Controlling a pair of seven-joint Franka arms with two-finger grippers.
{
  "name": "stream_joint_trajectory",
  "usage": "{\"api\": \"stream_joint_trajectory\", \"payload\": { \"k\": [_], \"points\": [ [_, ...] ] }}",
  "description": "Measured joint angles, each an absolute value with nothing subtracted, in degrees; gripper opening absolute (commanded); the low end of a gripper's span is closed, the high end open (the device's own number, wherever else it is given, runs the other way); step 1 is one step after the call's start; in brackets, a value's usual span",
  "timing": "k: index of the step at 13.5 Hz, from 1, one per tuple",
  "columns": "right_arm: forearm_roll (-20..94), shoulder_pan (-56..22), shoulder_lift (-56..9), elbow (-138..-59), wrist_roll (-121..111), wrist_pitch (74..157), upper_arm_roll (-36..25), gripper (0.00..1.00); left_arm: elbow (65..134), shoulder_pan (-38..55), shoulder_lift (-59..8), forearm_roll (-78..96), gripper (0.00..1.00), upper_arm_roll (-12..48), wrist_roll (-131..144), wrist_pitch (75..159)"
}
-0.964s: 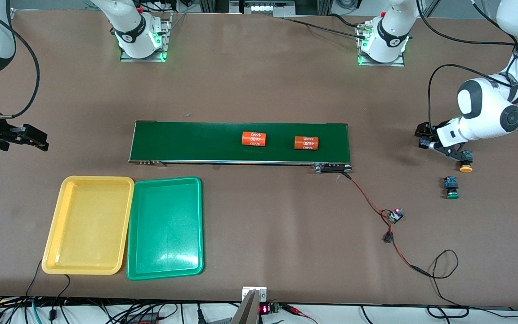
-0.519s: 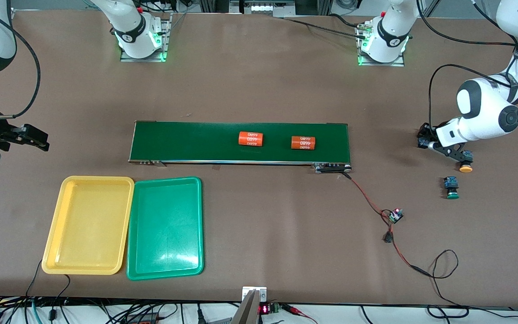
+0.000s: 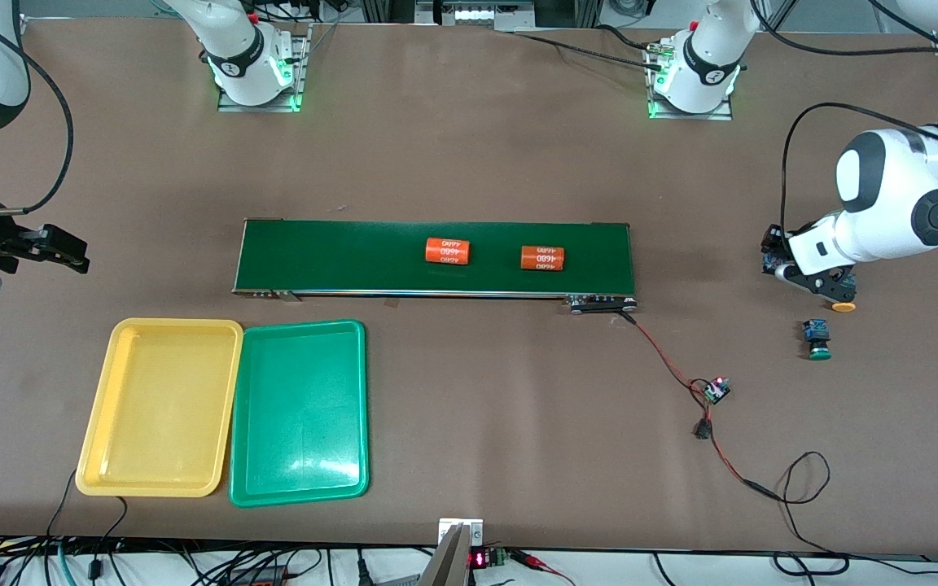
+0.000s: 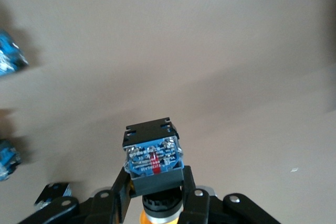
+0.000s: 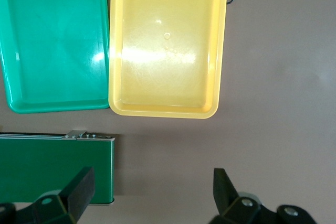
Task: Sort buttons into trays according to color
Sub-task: 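Carry the yellow button to the conveyor end and lower it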
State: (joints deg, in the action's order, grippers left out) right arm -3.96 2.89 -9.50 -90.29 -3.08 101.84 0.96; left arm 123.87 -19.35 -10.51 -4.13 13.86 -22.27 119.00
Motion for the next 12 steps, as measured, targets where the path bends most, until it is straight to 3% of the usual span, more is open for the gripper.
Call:
{"api": "stream_joint_trajectory", "payload": {
  "k": [7,12],
  "points": [
    [-4.0,2.6,-9.5,-90.3,-3.1,101.8,1.0,1.0,122.0,-13.4,-8.6,1.4,0.0,22.5,-4.8,114.7],
    [-4.0,2.5,-9.5,-90.3,-3.1,101.8,1.1,1.0,122.0,-4.9,-8.7,5.6,0.0,23.6,2.3,116.7]
  ]
}}
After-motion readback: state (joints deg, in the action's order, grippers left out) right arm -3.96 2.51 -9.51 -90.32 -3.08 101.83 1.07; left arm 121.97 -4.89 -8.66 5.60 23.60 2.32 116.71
